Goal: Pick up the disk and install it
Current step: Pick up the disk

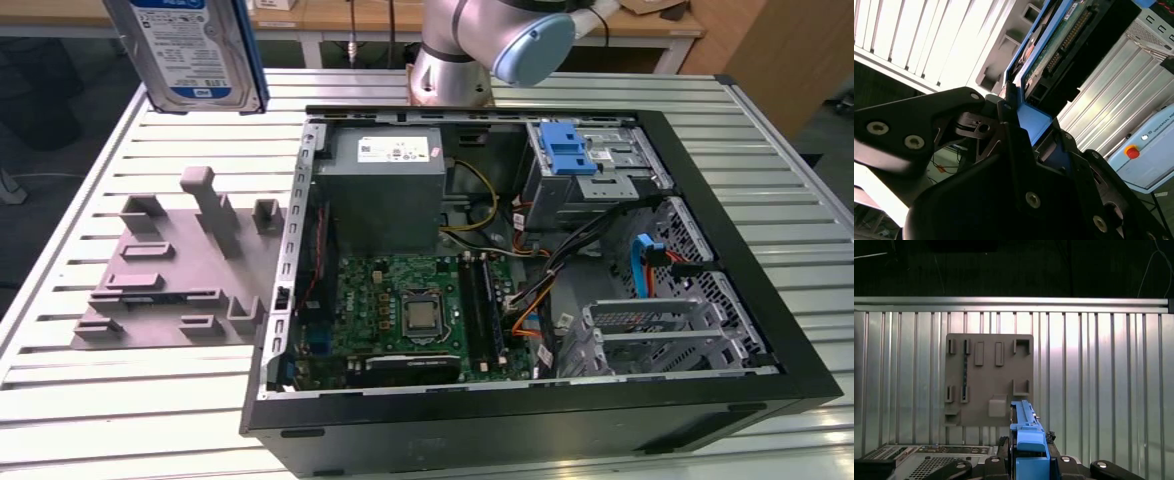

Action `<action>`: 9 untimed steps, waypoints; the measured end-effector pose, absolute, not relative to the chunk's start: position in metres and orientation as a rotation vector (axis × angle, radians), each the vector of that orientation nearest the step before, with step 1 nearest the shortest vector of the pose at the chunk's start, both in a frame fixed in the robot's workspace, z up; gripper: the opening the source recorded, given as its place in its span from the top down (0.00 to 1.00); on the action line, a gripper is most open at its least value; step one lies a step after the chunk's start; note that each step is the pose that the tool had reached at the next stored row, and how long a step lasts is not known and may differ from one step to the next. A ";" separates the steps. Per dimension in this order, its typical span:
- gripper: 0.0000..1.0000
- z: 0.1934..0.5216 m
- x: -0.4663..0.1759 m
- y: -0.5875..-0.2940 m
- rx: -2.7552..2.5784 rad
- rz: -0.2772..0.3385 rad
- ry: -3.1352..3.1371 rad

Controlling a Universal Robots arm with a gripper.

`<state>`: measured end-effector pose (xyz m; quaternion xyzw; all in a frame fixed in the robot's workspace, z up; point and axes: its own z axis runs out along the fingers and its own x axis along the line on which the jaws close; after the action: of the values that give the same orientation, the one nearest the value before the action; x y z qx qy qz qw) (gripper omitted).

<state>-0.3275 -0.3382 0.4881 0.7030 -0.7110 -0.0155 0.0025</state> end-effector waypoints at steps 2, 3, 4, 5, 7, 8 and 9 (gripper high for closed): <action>0.64 0.488 -0.327 -0.338 2.205 -0.048 -2.230; 0.64 0.488 -0.326 -0.338 2.205 -0.048 -2.230; 0.64 0.488 -0.326 -0.338 2.205 -0.048 -2.230; 0.64 0.488 -0.325 -0.338 2.205 -0.048 -2.230; 0.64 0.488 -0.324 -0.338 2.205 -0.048 -2.230; 0.64 0.488 -0.324 -0.338 2.205 -0.049 -2.230; 0.64 0.488 -0.324 -0.338 2.205 -0.048 -2.230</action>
<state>-0.3236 -0.3382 0.4881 0.7030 -0.7110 -0.0154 0.0025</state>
